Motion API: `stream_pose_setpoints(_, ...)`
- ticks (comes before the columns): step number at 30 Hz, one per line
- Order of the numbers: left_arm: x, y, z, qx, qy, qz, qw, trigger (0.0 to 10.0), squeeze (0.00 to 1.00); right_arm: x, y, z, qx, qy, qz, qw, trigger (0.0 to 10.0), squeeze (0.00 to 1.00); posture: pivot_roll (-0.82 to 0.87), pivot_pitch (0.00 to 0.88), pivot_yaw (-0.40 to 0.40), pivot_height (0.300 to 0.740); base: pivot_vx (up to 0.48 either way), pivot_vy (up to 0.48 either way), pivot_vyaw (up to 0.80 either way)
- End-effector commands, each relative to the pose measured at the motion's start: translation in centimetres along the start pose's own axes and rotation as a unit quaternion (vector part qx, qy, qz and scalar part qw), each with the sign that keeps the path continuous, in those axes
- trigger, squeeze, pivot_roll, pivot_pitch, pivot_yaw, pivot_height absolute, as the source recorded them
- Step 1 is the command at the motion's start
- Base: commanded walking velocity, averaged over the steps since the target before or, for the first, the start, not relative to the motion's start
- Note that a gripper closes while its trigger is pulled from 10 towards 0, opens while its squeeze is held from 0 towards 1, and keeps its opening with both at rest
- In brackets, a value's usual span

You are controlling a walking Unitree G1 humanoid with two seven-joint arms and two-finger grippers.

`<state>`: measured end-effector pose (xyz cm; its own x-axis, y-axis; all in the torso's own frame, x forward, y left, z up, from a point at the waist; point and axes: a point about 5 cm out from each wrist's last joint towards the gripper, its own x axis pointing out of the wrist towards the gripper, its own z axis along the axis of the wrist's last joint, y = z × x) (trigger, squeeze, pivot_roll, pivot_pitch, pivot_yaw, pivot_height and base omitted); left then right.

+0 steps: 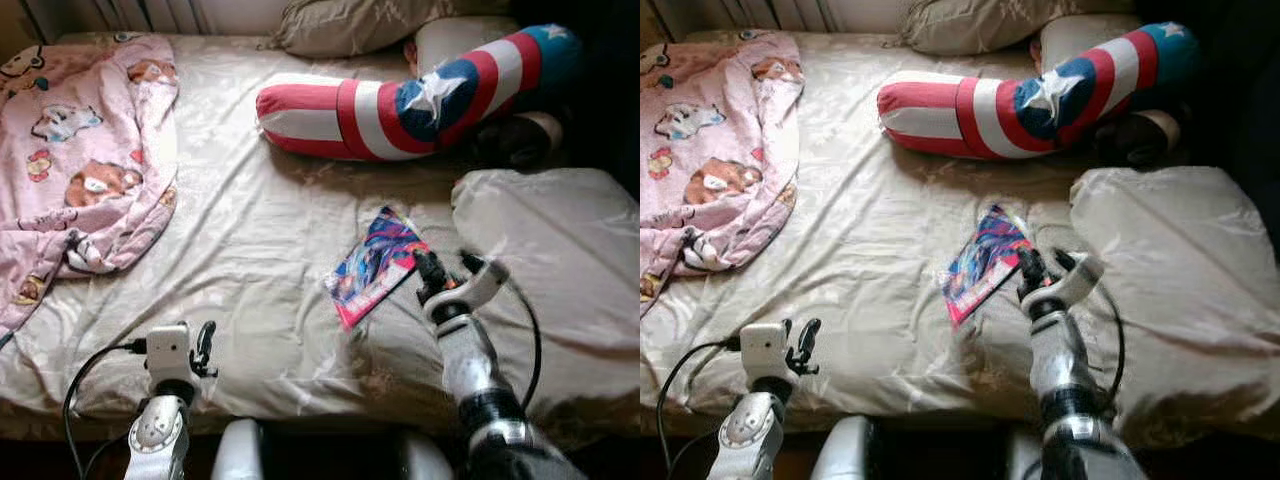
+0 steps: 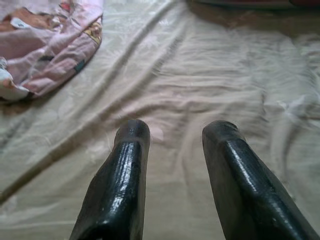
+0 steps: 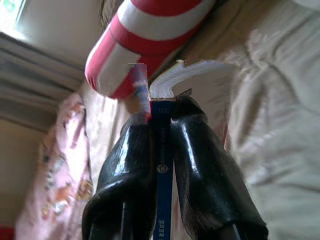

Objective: Clean up the room

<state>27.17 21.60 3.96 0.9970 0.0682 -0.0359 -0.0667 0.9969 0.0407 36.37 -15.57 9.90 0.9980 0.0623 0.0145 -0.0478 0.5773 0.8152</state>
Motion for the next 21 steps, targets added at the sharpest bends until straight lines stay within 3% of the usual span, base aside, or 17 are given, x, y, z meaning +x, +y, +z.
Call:
stream_pose_setpoints(1, -0.7, 0.7, -0.7, 0.006, 0.018, 0.003, 1.0, 10.0, 0.0, 0.1, -0.5, 0.3, 0.046, -0.007, -0.014, 0.999, 10.0, 0.0, 0.13, 0.217, 0.016, 0.651, 0.0, 0.0, 0.0)
stream_pose_setpoints(5, -0.9, 1.0, -0.5, 0.01, 0.016, 0.002, 1.0, 10.0, 0.0, -0.1, -1.7, 0.8, 0.109, -0.022, -0.039, 0.993, 10.0, 0.0, 0.16, 0.227, 0.026, 0.651, 0.0, 0.0, 0.0)
stream_pose_setpoints(6, -1.0, 1.1, -0.4, 0.014, 0.015, 0.001, 1.0, 10.0, 0.0, -0.7, -3.0, 0.8, 0.104, -0.025, -0.075, 0.991, 10.0, 0.0, 0.16, 0.231, 0.03, 0.651, 0.0, 0.0, 0.0)
stream_pose_setpoints(8, -1.1, 1.2, -0.4, 0.017, 0.015, 0.0, 1.0, 10.0, 0.0, -1.0, -3.6, 0.8, 0.099, -0.025, -0.091, 0.991, 10.0, 0.0, 0.17, 0.233, 0.032, 0.651, 0.0, 0.0, 0.0)
stream_pose_setpoints(9, -1.4, 1.3, -0.4, 0.021, 0.016, -0.004, 1.0, 10.0, 0.0, -2.2, -5.5, 0.5, 0.105, -0.025, -0.143, 0.984, 10.0, 0.0, 0.17, 0.243, 0.042, 0.651, 0.0, 0.0, 0.0)
stream_pose_setpoints(11, -1.7, 1.4, -0.5, 0.023, 0.019, -0.007, 1.0, 10.0, 0.0, -3.4, -7.1, 0.0, 0.109, -0.019, -0.185, 0.977, 10.0, 0.0, 0.18, 0.246, 0.046, 0.651, 0.0, 0.0, 0.0)
stream_pose_setpoints(13, -2.1, 1.3, -0.6, 0.026, 0.024, -0.013, 0.999, 10.0, 0.0, -5.3, -9.1, -0.9, 0.072, 0.0, -0.231, 0.97, 10.0, 0.0, 0.19, 0.258, 0.059, 0.651, 0.0, 0.0, 0.0)
stream_pose_setpoints(16, -2.3, 1.3, -0.7, 0.03, 0.027, -0.019, 0.999, 10.0, 0.0, -6.6, -10.3, -1.2, 0.049, 0.007, -0.264, 0.963, 10.0, 0.0, 0.19, 0.263, 0.065, 0.651, 0.0, 0.0, 0.0)
stream_pose_setpoints(21, -2.7, 1.3, -0.8, 0.033, 0.034, -0.021, 0.999, 10.0, 0.0, -8.7, -12.1, -1.7, 0.07, -0.002, -0.315, 0.946, 10.0, 0.0, 0.17, 0.275, 0.072, 0.651, 0.0, 0.0, 0.0)
